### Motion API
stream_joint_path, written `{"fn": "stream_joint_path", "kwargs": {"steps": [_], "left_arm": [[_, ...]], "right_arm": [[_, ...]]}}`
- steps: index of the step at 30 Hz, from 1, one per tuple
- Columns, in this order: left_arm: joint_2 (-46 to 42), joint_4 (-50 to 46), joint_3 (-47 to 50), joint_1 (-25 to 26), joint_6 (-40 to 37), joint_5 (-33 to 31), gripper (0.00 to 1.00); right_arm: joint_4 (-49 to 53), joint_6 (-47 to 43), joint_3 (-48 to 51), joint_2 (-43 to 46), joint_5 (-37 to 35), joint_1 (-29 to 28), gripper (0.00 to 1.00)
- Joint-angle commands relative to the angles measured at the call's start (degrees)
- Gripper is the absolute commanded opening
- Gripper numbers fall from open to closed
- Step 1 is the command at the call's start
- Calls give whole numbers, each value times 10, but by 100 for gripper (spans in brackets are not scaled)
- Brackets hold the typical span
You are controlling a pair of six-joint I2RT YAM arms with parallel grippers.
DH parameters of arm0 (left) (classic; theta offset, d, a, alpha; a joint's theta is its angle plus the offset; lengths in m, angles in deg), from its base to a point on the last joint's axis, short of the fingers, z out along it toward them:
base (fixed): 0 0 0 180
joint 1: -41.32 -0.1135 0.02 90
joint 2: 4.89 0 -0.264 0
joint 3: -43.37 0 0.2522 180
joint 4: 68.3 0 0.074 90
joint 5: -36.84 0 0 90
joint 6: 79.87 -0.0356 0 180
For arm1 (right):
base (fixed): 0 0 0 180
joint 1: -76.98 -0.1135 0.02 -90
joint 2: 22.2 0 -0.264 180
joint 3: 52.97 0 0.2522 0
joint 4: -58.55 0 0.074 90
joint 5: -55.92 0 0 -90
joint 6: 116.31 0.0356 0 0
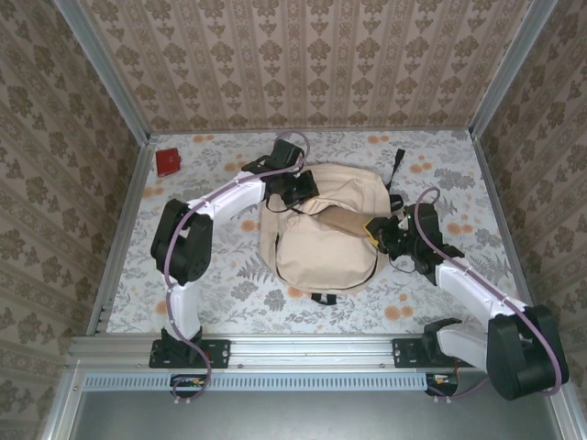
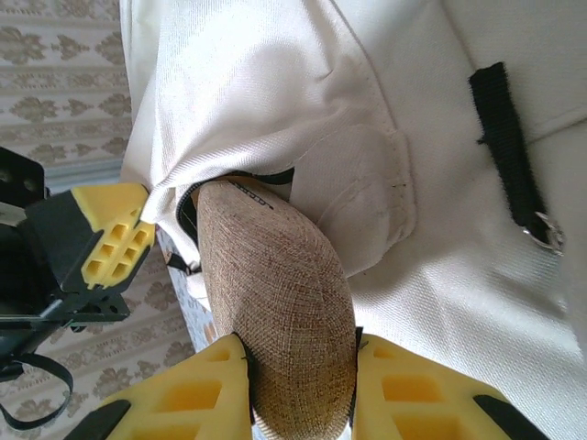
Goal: Pack the student bag
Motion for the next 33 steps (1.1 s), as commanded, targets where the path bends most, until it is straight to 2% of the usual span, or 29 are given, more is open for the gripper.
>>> {"fn": "stream_joint_path", "kwargs": {"steps": [1,6,13,20,24,26,30,33], "left_arm": [[-40,37,11,3,10,22,0],[-60,57,15,4,20,41,0],[-81,80,34,5,38,54,0],[-87,68,37,4,31,44,0],[-84,60,33,3,26,44,0],[-82,57,34,1,24,45,0],[-80,54,35,-1,20,46,0],[-79,51,36,-3,15,45,0]], "right_arm": [[0,30,27,36,-61,1,21],[-69,51,33,26,-50,-11,22],[-219,95,6,-77,-46,-75,22],[-280,101,-47,-198,-47,-105,24],[-247,78,-90,-246,-13,-103,30],[-224,66,-100,-250,-1,-103,38],[-106,12,-109,-207,-16,-101,53],[-1,-35,-117,-166,-35,-98,56]]}}
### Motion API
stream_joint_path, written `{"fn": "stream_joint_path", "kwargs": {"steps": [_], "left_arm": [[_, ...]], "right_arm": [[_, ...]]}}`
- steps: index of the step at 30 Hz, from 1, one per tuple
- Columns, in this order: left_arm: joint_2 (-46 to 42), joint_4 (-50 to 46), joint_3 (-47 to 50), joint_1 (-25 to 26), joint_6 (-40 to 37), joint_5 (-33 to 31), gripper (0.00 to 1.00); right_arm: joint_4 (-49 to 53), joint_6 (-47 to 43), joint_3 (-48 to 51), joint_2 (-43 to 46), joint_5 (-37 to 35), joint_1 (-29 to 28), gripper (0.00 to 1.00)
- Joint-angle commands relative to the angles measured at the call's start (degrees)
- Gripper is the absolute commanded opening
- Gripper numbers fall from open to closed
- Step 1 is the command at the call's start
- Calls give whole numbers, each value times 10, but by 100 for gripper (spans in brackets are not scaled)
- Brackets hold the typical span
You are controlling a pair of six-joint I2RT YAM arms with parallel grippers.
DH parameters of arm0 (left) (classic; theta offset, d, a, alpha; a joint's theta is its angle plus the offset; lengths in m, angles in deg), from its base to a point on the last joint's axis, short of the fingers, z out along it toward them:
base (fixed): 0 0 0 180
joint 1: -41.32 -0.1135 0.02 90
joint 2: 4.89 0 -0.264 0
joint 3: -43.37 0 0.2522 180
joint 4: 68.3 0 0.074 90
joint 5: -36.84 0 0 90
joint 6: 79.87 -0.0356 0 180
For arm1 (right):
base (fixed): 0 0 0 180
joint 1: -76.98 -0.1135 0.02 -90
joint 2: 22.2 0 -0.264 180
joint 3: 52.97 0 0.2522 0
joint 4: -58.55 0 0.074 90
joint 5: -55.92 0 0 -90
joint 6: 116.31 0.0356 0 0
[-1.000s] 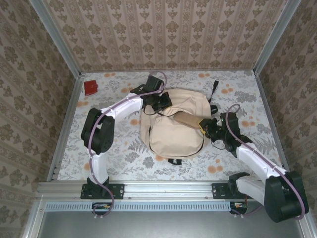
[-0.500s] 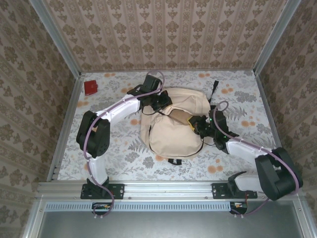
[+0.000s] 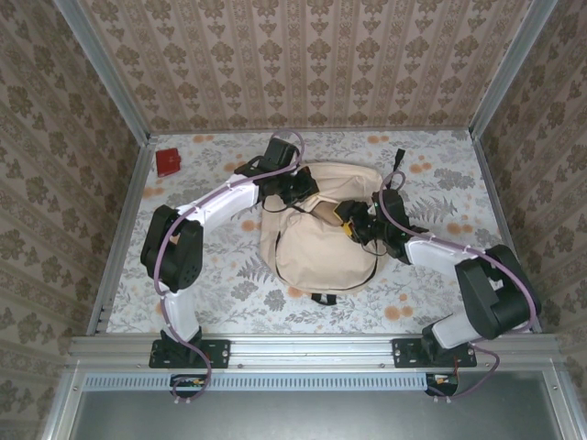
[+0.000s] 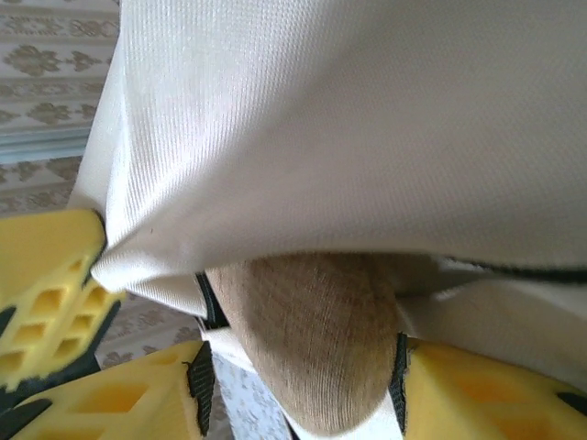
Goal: Pack the student bag
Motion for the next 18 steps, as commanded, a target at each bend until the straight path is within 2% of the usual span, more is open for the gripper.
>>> {"fn": "stream_joint_path", "kwargs": {"steps": [1,4,9,12,18], "left_arm": [[-31,12,-2,-1,-15,19,0],[-34,10,2,-4,-17,17,0],[-38,10,8,-6,-18,13,0],[-41,9,10,-7,-19,13,0],[-47,3,11,-10,-23,13,0]], "right_arm": [[157,-76,-21,56,-21,1,55],[219,-106,-29,79,-31,-1,48],[243,-124,-52,81,-41,-29,30],[245,-133,-76,56,-41,-40,25],[236,-143,-115,-10,-26,-47,21]]}}
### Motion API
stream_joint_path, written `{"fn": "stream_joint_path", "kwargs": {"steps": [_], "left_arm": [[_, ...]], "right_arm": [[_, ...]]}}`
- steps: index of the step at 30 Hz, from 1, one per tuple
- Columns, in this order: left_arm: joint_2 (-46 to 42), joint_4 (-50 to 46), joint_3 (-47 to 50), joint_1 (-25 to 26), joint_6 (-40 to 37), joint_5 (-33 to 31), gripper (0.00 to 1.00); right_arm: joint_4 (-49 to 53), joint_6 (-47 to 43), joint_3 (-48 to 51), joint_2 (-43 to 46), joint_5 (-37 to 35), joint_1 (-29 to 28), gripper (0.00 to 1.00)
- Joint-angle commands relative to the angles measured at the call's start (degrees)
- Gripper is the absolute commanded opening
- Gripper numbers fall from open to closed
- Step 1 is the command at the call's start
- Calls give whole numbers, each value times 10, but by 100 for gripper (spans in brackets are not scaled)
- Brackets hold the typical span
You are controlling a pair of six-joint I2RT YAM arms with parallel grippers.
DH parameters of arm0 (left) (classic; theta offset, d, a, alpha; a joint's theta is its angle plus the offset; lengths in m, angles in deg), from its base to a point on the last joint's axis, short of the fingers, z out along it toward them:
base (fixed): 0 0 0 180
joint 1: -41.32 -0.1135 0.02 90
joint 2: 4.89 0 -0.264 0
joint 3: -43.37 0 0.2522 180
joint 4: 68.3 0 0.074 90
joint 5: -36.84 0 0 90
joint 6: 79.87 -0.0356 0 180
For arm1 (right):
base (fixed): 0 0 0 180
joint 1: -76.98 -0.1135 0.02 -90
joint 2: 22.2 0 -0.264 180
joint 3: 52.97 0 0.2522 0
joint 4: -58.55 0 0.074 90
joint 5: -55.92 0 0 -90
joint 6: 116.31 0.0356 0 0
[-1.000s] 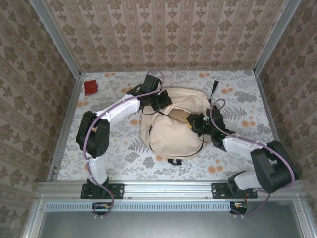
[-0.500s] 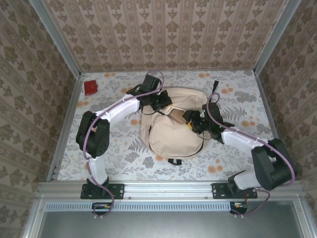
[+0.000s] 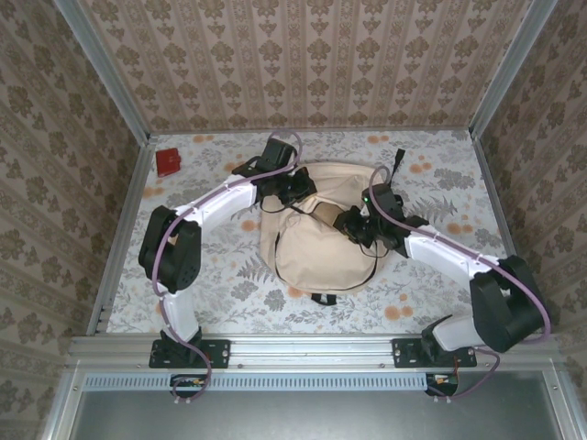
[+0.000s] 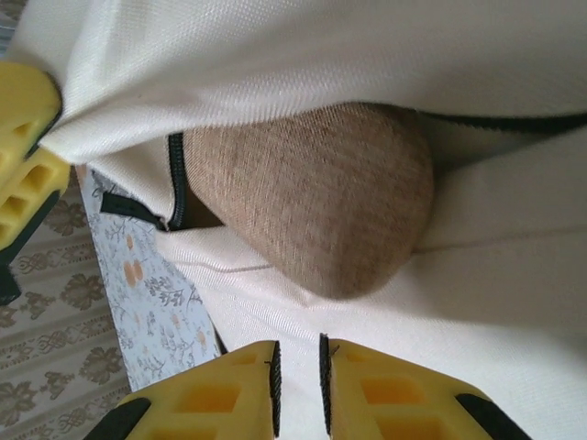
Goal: Pack the student bag
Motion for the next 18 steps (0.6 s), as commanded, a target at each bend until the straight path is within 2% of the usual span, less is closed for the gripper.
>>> {"fn": "stream_joint_path", "kwargs": {"steps": [1,6,15,18], "left_arm": [[-39,5,1,-6,-19,12,0],[-39,1,1,-7,-21,15,0],[-40,-9,5,-8,-30,17,0],[-42,-10,8,-8,-31,18,0]], "right_arm": [[3,-17,-25,-37,13,-2,21],[-15,-12,-41,-73,25,-4,20],[9,-66,-80,-94,-109,-2,19],[-8,-73,-91,-104,-140,-3,15]]}}
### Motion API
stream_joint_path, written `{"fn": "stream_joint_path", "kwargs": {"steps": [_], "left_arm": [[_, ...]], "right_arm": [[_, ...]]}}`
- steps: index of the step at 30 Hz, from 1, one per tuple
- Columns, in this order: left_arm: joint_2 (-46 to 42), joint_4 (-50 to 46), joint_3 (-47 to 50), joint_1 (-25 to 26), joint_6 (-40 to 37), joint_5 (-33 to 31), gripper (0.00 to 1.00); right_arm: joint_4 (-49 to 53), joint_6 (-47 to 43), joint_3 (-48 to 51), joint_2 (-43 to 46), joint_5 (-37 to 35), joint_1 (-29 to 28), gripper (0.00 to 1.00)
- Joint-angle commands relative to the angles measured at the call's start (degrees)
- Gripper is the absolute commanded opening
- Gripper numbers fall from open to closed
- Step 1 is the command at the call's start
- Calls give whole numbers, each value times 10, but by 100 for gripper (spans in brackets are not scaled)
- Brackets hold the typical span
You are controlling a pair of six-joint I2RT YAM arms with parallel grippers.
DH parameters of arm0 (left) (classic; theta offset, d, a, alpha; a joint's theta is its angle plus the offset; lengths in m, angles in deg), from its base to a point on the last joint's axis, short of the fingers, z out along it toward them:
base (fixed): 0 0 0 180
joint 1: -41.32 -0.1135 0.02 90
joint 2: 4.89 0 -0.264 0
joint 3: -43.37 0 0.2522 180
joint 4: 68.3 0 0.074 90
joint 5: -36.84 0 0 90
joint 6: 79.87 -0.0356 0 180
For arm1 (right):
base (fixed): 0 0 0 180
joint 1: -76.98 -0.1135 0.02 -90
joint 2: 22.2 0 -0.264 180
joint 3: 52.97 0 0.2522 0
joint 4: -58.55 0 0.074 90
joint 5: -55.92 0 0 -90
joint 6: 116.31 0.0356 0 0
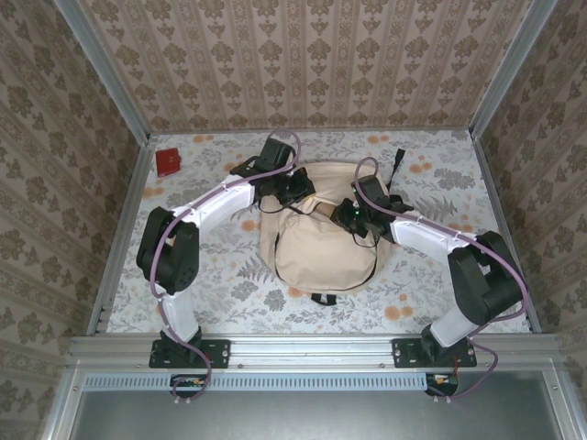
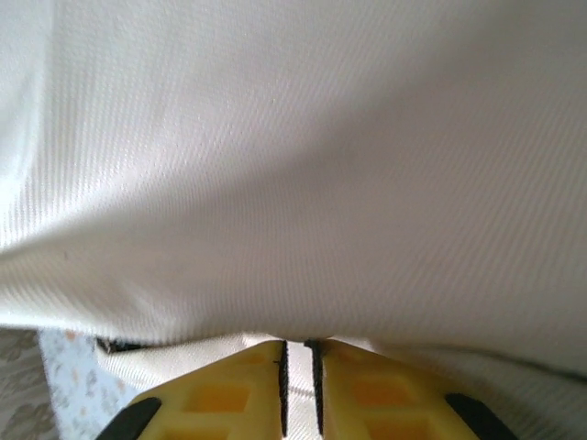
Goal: Pack the student bag
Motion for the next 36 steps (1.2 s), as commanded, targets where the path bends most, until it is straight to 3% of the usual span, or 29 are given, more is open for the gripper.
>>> {"fn": "stream_joint_path", "kwargs": {"steps": [1,10,20,26,30,32,36], "left_arm": [[-33,0,5,-4,-18,16,0],[-29,-2,6,-5,-21,22,0],[-24,6,-1,-3,-15,26,0],[-23,-10,-10,-2,-23,19,2],[-35,-37,-16,-11,-40,7,32],[-47,-54,-18,-22,-55,0,45],[-78,-83,-6,-62,-87,-34,61]], "right_arm": [[-21,-23,-24,-17,-69,-1,13],[-93,-34,-32,-46,-82,-2,7],[-185,-158,0,-39,-92,-5,2],[-181,-175,5,-27,-89,-5,4],[-121,-176,10,29,-73,-5,17],[-80,-174,16,61,-53,-4,29],[-20,-174,38,114,-27,0,61]]}}
